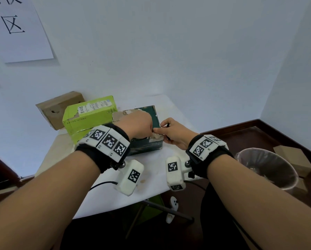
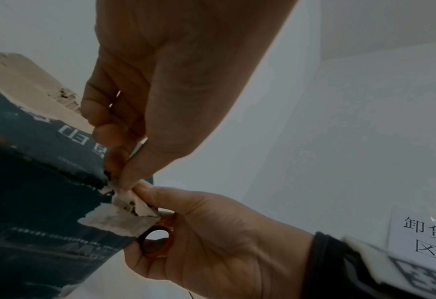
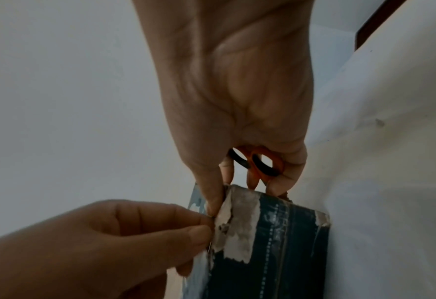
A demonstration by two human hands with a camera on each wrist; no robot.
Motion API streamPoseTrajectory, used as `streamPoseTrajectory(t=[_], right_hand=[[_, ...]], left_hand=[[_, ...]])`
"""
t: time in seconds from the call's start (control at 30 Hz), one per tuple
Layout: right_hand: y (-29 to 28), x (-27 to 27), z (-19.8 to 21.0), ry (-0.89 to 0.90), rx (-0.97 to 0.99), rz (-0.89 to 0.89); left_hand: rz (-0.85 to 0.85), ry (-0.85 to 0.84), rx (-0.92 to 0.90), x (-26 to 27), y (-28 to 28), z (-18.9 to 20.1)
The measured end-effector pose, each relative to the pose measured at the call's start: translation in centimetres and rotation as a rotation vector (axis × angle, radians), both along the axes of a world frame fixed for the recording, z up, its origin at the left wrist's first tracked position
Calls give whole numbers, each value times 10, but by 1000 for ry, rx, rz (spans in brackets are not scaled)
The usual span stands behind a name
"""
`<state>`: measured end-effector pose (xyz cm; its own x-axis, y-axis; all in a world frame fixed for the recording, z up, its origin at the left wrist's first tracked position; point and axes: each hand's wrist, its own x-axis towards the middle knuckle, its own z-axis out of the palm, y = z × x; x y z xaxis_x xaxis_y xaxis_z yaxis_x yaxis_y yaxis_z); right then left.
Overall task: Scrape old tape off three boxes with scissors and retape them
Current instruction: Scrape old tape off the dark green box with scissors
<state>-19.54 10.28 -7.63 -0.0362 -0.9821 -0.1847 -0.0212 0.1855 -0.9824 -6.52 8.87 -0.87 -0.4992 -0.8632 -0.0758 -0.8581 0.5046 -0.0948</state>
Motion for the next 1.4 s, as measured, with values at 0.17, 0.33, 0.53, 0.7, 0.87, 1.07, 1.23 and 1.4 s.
streamPoseTrajectory(t=[0.17,0.33,0.53,0.7,0.87,1.07,1.23,1.4], right_hand=[[-5,-2,-5,-22,-7,3],[-7,-5,-6,-23,4,14],[-9,-3,-7,-5,2,2],[-7,-5,-11,-24,-39,27],[-10,-5,-10,9,-48,30],[-13,-1,-10,71,-72,26],[-20,0,-15,187,-67,31],[-23,3,-15,209,-50,18]], left_hand=[[10,-6,84,0,-5,2],[-22,204,224,13,-11,-5],[-38,218,197,16,-14,-8],[-26,265,166,17,-15,-13],[33,316,116,19,-12,-19],[159,503,218,18,-14,-24],[285,731,350,16,-16,-27],[327,824,384,20,-22,-32]])
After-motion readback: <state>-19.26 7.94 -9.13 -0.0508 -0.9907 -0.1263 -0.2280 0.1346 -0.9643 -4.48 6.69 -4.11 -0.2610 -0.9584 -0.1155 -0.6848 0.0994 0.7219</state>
